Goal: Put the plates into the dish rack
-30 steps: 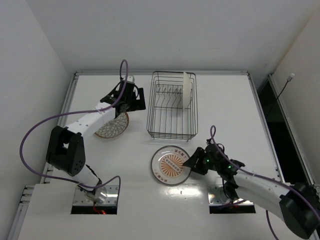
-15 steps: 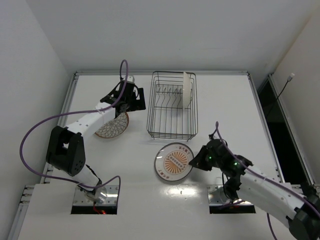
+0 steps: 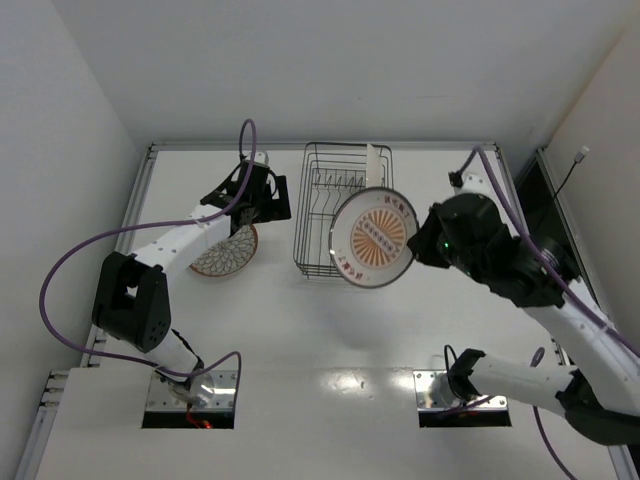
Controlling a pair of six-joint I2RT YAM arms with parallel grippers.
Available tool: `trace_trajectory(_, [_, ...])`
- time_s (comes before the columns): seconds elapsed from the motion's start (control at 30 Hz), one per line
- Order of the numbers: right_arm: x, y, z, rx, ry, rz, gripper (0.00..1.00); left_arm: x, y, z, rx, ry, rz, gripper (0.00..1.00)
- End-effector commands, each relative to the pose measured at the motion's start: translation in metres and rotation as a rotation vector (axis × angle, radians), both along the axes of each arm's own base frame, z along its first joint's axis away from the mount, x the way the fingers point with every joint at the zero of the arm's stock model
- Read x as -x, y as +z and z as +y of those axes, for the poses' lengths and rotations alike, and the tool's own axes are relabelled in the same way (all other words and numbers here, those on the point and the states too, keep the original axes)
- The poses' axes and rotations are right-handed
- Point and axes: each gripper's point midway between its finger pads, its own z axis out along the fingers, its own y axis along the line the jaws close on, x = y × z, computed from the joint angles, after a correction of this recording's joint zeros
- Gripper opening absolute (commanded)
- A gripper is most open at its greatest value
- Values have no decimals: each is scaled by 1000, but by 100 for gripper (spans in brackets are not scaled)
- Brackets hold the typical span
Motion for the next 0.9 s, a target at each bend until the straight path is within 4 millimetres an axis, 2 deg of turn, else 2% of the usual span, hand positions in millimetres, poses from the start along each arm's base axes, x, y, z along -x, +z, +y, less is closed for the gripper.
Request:
trace_trajectory(0.0, [-49,35,-13,180,-141,-131,0,-6,23,5,14,20,-62,92])
trace_trajectory(0.07, [-72,46,-10,235,-197,-168,0,-7,20,4,10,20,-54,92])
trace_trajectory(0.1, [-90,49,4,275,-208,-173,0,-7,20,4,10,20,-54,92])
trace_trajectory(0.13, [-103,52,2,320,-261,-194,0,-7,20,4,10,20,-54,92])
trace_trajectory(0.17, [-111,64,8,328,-281,-219,0,-7,20,4,10,20,-54,92])
trace_trajectory(0.2, [-129,48,20,395,-296,-197,0,-7,20,4,10,20,-54,92])
trace_trajectory(0.23, [-138,47,16,459,-344,-210,0,-7,20,4,10,20,-54,92])
trace_trajectory(0.27, [-146,58,23,461,-362,-235,0,-7,20,4,10,20,-54,92])
trace_trajectory(0.3, [-151,54,23,510,-383,-227,0,-7,20,6,4,28,-56,92])
trace_trajectory(0.33, [-168,36,30,609,-413,-214,0,-7,20,6,4,28,-56,92])
trace_trajectory(0.37, [-175,51,38,595,-433,-246,0,-8,16,6,0,28,-48,92])
trace_trajectory(0.43, [-186,50,41,661,-474,-260,0,-7,16,5,6,21,-46,92])
trace_trajectory(0.47, [-196,46,54,673,-469,-268,0,-7,16,5,6,21,-46,92])
trace_trajectory(0.53, [-208,49,61,689,-487,-311,0,-7,16,5,6,21,-46,92])
trace_trajectory(0.6, [-219,39,69,731,-485,-326,0,-7,16,5,6,21,-46,92])
trace_trajectory(0.73, [-236,27,66,832,-511,-331,0,-7,16,4,13,27,-45,92])
trace_trajectory(0.87, [-248,31,61,862,-533,-345,0,-7,16,3,18,20,-42,92])
